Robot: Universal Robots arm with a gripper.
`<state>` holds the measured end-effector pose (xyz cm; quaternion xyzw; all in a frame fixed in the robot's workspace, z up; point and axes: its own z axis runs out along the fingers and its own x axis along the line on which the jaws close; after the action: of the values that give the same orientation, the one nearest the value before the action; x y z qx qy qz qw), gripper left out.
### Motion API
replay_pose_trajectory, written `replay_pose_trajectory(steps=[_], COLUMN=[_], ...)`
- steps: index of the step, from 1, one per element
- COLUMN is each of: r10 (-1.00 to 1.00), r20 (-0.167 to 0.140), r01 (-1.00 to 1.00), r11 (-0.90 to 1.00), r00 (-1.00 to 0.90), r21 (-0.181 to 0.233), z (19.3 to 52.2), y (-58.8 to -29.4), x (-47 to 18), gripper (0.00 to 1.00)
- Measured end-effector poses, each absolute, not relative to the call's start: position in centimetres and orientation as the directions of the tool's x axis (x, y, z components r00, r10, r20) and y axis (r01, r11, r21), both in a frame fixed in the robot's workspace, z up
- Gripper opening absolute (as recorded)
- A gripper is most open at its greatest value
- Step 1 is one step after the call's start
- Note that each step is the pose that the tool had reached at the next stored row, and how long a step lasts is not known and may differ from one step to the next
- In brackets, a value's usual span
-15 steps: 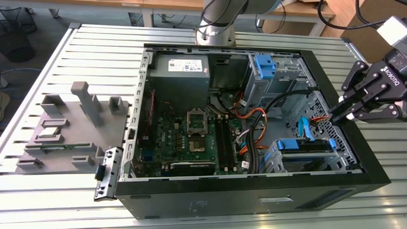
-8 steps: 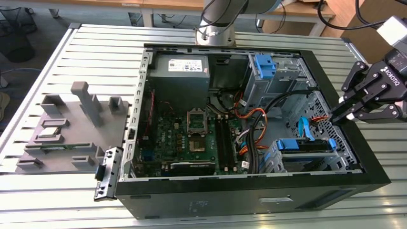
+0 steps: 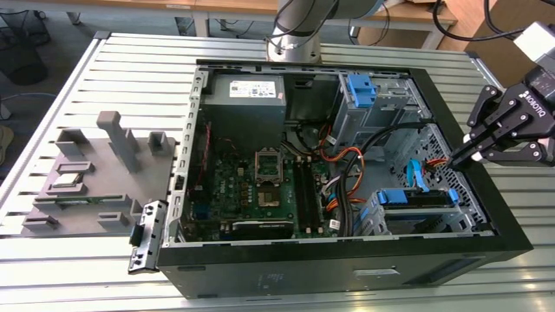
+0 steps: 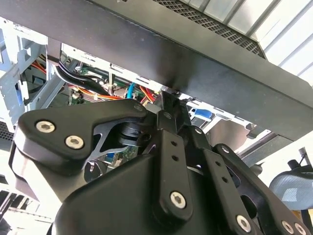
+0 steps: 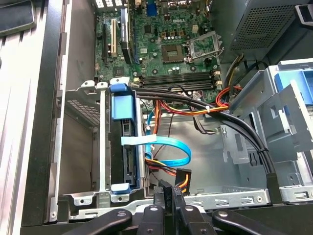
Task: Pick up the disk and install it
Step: 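Insert the second disk wire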
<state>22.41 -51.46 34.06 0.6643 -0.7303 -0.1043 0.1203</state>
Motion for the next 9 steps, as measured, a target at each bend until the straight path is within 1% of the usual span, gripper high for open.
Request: replay_pose_trajectory(steps=[9], r10=[-0.995], r20=[0.044], r01=[-0.945], r11=[0.098], r00=[-0.088], r21=[0.311], z=[34.06], y=[-51.46], x=[22.4], gripper=[0.18])
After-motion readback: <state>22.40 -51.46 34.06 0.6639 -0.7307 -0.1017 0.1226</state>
